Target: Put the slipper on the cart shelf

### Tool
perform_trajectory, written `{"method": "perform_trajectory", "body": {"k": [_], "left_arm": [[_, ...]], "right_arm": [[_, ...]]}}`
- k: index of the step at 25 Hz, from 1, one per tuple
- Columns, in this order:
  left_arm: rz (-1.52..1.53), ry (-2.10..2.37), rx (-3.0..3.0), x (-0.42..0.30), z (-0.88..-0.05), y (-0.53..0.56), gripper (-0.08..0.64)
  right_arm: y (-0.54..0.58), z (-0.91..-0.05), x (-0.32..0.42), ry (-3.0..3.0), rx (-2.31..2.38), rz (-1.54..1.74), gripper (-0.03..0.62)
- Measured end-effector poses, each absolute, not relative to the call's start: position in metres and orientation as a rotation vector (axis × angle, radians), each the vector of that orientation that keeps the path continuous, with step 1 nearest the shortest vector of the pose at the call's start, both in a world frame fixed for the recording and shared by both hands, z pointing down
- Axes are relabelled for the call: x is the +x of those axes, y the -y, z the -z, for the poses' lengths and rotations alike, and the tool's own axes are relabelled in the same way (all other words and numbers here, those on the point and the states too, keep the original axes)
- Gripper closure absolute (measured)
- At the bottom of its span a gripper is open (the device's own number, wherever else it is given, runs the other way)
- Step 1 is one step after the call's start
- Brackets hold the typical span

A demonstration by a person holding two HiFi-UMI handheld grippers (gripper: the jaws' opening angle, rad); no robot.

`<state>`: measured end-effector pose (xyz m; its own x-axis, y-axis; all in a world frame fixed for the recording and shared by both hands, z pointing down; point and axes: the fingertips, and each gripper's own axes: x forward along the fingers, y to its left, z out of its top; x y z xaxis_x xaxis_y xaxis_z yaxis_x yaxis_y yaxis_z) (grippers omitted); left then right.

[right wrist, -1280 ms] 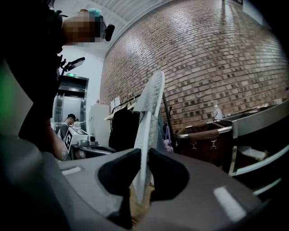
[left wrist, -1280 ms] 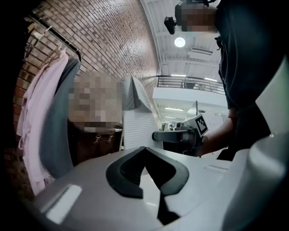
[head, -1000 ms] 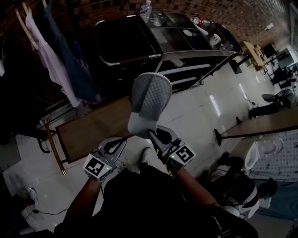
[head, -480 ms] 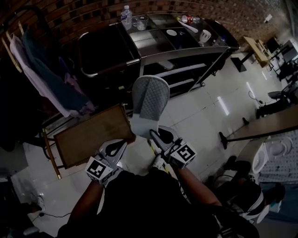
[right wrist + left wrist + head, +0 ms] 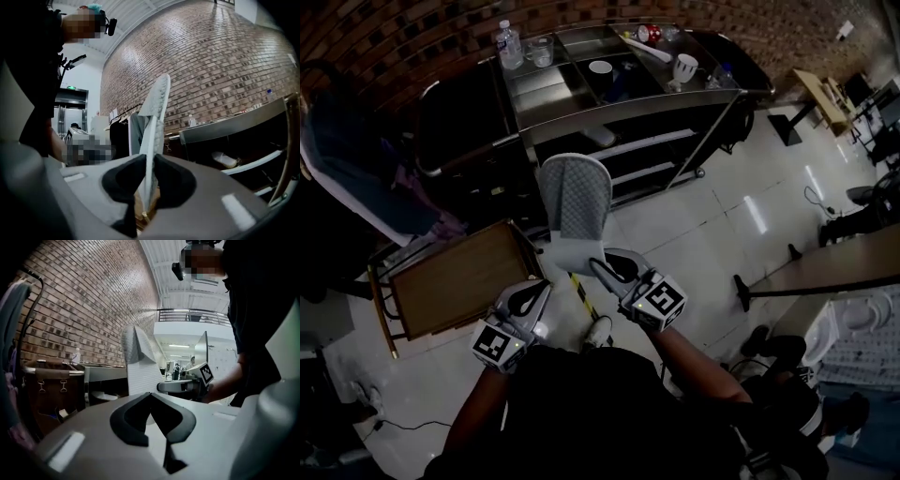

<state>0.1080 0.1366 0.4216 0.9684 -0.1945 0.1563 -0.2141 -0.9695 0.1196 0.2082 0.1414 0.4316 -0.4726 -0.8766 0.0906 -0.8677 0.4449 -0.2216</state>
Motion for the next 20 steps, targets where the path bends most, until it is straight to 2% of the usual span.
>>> {"method": "perform_trajectory", "body": {"k": [7, 20], "left_arm": [[-0.245, 0.279, 2.965, 0.154, -0.42, -0.137, 0.557], [-0.186, 0.173, 2.982, 0.179, -0.432, -0.077, 0.557]], "right_arm": [[-0.135, -0.444, 0.248, -2.663, -1.576, 0.381, 0.532], [-0.087, -0.517, 0.249, -2.751, -1.562, 0.651, 0.532]]}}
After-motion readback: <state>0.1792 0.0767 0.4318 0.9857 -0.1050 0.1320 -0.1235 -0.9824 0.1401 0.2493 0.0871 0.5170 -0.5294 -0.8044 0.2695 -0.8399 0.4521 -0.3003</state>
